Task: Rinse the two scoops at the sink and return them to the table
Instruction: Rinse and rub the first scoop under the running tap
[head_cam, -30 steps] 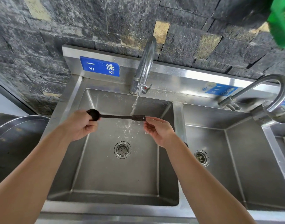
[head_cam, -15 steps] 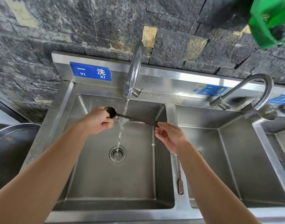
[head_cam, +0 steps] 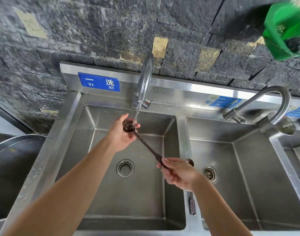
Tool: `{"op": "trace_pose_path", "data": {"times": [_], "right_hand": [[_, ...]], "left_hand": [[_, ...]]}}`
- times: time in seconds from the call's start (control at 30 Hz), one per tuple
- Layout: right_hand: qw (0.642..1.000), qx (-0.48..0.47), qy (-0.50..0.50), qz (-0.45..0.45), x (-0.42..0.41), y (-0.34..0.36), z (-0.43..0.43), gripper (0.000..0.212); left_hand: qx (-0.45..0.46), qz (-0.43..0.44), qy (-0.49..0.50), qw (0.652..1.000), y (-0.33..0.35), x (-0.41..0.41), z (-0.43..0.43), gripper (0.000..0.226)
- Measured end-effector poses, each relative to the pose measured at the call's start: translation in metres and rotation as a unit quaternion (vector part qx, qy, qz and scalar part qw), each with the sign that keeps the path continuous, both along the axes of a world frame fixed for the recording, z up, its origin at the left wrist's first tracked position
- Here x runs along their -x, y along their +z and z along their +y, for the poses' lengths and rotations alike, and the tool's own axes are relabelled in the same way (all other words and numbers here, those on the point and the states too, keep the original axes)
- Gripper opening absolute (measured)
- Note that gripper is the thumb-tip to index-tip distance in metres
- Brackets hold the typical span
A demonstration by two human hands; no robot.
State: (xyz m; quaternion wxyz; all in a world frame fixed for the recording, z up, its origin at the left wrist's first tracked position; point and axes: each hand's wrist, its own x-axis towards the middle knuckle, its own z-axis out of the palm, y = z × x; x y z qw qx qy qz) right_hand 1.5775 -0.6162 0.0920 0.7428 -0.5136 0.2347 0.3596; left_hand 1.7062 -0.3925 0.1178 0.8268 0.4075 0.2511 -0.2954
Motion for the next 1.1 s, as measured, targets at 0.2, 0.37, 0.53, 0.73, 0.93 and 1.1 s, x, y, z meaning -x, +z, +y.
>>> {"op": "trace_pose_path", "data": {"times": [0.2,0.37,0.53,0.73,0.93,1.1], "right_hand": [[0.999,-0.040,-0.020,0.006,0.015,-0.011,0.012,0.026],[0.816,0.507,0.012,-0.276,0.006,0.001,-0.001,0.030],[0.918,0.339,-0.007,-0.205,0.011,0.004,-0.006,0.031],[0.996,-0.054,-0.071,-0.013,0.029,-0.008,-0.006,0.024],[0.796,0.540,0.019,-0.273,0.022,-0.016,-0.007,0.033],[0.998,-0.060,-0.015,0.000,0.026,-0.003,-0.007,0.024]], "left_hand": [[0.273,0.055,0.091,0.956,-0.005,0.005,-0.005,0.039],[0.242,0.064,0.102,0.963,-0.004,0.002,-0.017,0.038],[0.205,0.100,0.140,0.964,-0.001,-0.001,-0.027,0.028],[0.253,0.094,0.106,0.957,0.001,0.001,-0.028,0.023],[0.228,0.115,0.123,0.959,0.001,0.002,-0.033,0.029],[0.230,0.100,0.112,0.962,0.003,-0.001,-0.029,0.025]]}}
